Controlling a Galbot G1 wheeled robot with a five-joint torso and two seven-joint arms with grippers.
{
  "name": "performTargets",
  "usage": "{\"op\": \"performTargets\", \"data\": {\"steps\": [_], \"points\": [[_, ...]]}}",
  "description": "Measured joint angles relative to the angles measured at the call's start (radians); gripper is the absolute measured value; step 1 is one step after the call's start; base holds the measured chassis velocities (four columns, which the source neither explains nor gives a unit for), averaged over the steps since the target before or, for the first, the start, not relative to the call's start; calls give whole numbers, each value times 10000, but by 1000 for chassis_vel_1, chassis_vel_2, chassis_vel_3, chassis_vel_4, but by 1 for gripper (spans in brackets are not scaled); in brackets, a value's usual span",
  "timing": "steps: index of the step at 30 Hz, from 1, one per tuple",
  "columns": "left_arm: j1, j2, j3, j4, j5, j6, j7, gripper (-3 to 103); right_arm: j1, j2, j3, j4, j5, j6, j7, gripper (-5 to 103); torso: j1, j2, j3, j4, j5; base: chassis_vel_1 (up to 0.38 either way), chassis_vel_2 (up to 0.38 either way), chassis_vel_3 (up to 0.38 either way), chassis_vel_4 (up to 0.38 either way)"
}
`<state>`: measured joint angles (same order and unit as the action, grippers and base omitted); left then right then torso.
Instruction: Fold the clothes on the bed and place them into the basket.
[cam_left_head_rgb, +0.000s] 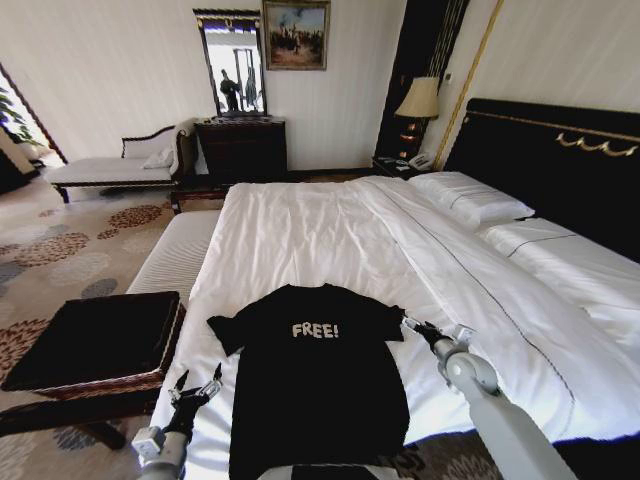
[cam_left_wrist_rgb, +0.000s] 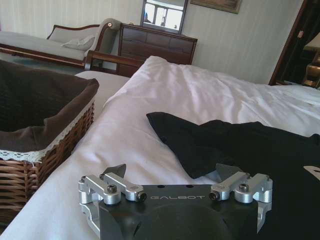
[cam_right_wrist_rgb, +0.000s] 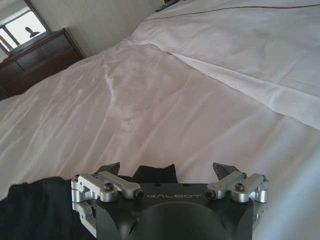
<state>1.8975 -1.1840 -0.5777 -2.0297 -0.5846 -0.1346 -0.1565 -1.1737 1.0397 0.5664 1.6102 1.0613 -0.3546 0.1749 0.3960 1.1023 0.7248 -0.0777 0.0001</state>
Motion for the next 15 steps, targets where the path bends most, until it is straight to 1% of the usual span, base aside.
{"op": "performTargets", "data": {"steps": [2,3,4,6,8,10,11,13,14,15], "points": [[0,12,0,1,0,0,-6,100,394,161,35,-382,651,-64,-39,100,0,0,0,1,-1,0,0,0,0],[0,12,0,1,0,0,-6,100,394,161,35,-382,651,-64,-39,100,0,0,0,1,-1,0,0,0,0],[17,20,-11,-65,-1,37,-17,100,687,320,85,-782,1143,-130,-122,100,1,0,0,2,-2,0,0,0,0],[67,28,-31,-242,-5,118,-39,100,924,474,152,-1184,1642,-246,-252,100,2,0,1,0,1,0,0,0,0],[74,29,-33,-272,-8,138,-40,100,950,494,163,-1235,1735,-274,-269,100,3,-1,1,-1,1,0,0,0,0],[100,34,-38,-385,-19,203,-61,100,1001,613,192,-1394,2151,-393,-337,100,2,-1,1,-2,-1,0,0,0,0],[101,34,-38,-400,-34,216,-63,100,996,686,200,-1424,2243,-411,-341,103,2,0,1,-3,-1,0,0,0,0],[104,35,-38,-406,-46,223,-68,100,991,738,212,-1438,2283,-418,-341,103,3,0,1,-3,-1,0,0,0,0],[124,29,-32,-424,-69,234,-82,100,962,857,269,-1490,2388,-424,-341,99,2,0,0,-1,-2,0,0,0,0],[140,25,-29,-437,-70,237,-83,100,944,919,326,-1522,2466,-424,-339,99,2,-1,0,-1,-2,0,0,0,0]]}}
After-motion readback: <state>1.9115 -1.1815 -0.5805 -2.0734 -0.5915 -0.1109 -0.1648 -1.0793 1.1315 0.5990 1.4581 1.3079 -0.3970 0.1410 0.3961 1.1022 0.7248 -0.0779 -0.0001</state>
